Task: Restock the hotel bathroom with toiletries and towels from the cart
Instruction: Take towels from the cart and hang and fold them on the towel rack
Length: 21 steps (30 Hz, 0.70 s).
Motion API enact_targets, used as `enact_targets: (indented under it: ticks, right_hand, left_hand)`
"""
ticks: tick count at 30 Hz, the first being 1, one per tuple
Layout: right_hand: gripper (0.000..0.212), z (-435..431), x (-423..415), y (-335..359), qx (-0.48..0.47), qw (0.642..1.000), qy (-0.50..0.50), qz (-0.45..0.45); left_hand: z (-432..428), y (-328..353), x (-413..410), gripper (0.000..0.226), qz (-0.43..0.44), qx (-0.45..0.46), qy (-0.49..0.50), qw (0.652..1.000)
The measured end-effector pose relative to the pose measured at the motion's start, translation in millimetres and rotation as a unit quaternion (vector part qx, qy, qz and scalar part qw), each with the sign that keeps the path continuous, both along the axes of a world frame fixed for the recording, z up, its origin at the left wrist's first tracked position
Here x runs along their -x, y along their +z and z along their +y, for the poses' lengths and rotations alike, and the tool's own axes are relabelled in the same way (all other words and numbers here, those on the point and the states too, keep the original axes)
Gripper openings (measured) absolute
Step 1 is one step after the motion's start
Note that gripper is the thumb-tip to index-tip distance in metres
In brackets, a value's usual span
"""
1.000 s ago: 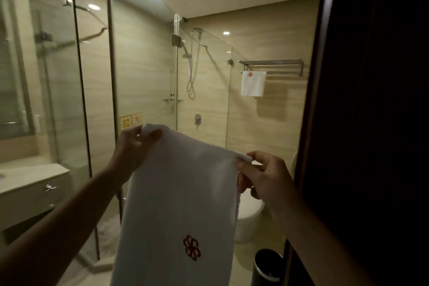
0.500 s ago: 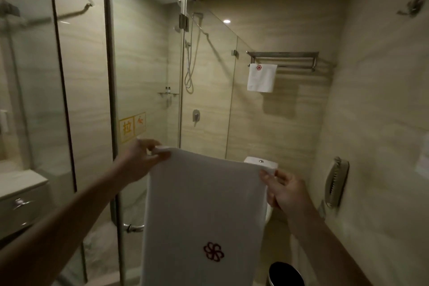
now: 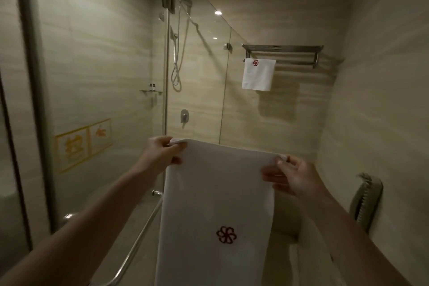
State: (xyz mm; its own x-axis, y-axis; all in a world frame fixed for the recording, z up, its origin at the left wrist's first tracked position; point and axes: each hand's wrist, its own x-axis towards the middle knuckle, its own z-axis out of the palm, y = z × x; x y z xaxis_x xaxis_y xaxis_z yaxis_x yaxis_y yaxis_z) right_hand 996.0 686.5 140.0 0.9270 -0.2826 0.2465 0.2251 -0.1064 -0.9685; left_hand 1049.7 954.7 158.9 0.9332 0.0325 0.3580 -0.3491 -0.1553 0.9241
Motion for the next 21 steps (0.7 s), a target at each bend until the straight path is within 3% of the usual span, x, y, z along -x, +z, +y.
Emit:
enact_targets:
  ticks: [3,9,15,21]
  right_hand:
    - [0.013,-27,-52,-1,-0.025,1.0,0.005,-0.012]
    - [0.011,-86,-145,11,-0.082,0.993,-0.002,-0.083]
    - [0.02,-136,-231,27,-0.025,0.987,-0.028,-0.158]
    - [0.041,-175,-318,28,0.001,0.983,-0.03,-0.178]
  left_hand:
    - [-28,-6,-52,0.01,0.027,0.057,-0.032,0.998]
    - [-82,7,-155,0.01,0.01,0.042,-0.074,0.996]
    - [-138,27,-254,0.008,-0.056,0.035,-0.101,0.993]
    - [-199,40,-351,0.014,-0.088,0.036,-0.153,0.984]
